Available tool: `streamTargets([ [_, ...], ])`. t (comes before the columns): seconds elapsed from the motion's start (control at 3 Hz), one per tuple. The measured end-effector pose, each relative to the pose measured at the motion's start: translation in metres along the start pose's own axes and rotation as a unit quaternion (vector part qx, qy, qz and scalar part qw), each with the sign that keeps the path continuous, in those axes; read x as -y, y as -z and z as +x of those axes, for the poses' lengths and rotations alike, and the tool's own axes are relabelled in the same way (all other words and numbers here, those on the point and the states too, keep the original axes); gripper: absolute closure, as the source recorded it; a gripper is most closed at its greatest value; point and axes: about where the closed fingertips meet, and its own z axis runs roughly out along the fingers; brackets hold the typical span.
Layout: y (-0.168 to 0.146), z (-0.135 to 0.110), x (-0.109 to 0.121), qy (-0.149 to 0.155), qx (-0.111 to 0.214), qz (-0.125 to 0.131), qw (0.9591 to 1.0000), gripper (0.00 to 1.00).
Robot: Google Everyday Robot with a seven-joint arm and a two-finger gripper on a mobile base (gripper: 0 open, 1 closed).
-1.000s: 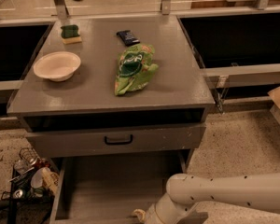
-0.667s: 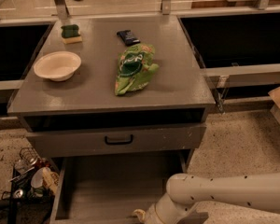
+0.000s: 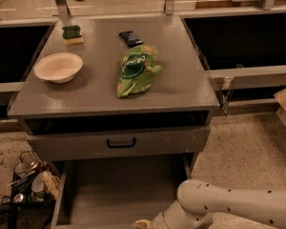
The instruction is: Open middle drawer
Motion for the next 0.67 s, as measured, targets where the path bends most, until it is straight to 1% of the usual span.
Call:
streamTargets([
  [0.33, 0.0032, -0.0037, -0.0092, 0.017, 0.004, -0.004, 0.9998, 0.00],
  [0.67, 0.0025, -0.0020, -0.0077, 0.003, -0.006, 0.008, 1.0000, 0.00],
])
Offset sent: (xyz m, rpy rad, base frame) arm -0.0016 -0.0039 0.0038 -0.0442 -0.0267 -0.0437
